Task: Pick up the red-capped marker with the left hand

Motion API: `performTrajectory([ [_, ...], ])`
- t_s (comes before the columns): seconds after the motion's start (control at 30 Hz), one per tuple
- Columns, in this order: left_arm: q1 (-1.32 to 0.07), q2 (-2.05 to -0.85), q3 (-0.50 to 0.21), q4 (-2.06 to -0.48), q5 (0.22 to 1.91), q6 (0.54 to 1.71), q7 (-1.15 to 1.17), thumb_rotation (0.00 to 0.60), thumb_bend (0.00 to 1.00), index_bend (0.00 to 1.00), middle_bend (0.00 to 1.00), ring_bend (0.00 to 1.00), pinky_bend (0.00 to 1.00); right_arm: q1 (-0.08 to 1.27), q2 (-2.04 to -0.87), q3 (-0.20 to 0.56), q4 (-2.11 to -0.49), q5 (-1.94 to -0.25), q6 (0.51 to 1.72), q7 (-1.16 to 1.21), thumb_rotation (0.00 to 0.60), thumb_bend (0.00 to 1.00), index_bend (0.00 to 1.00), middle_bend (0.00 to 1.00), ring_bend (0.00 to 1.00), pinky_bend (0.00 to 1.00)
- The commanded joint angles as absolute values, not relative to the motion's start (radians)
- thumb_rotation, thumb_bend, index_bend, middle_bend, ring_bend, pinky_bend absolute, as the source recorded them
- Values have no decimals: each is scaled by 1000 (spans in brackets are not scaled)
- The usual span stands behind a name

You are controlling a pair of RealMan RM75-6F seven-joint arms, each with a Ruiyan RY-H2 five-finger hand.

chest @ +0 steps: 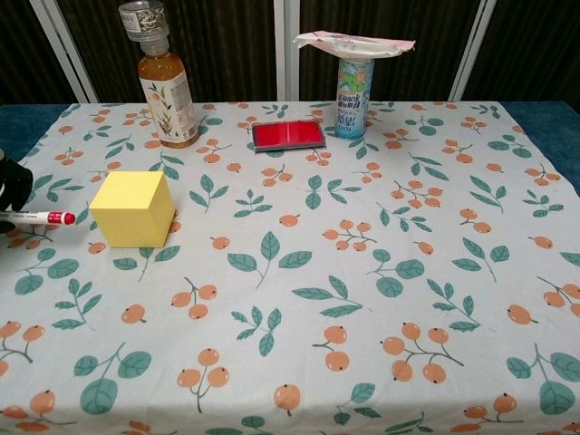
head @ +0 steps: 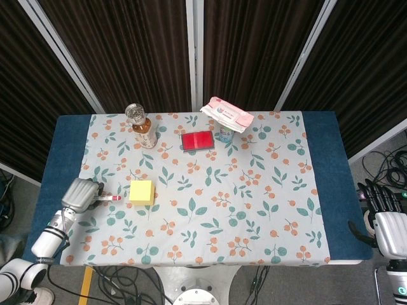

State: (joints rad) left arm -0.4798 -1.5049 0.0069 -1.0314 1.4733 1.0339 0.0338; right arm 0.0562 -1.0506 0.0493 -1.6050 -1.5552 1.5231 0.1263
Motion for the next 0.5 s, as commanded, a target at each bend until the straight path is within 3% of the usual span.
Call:
performTrajectory([
  [0.03,-491,-1513,6,-1024,1473,1019,37,600,485,715,731,543,681,56,-1051,49,-1604,-1556,1522,127,600,196,0,20,0,0],
  [0.5,-579,-1556,-49,-1086,1448,953,82,600,485,715,731,543,681,52,-1051,49,-1594,-1551,1525,139,600,197,0,21,0,0],
])
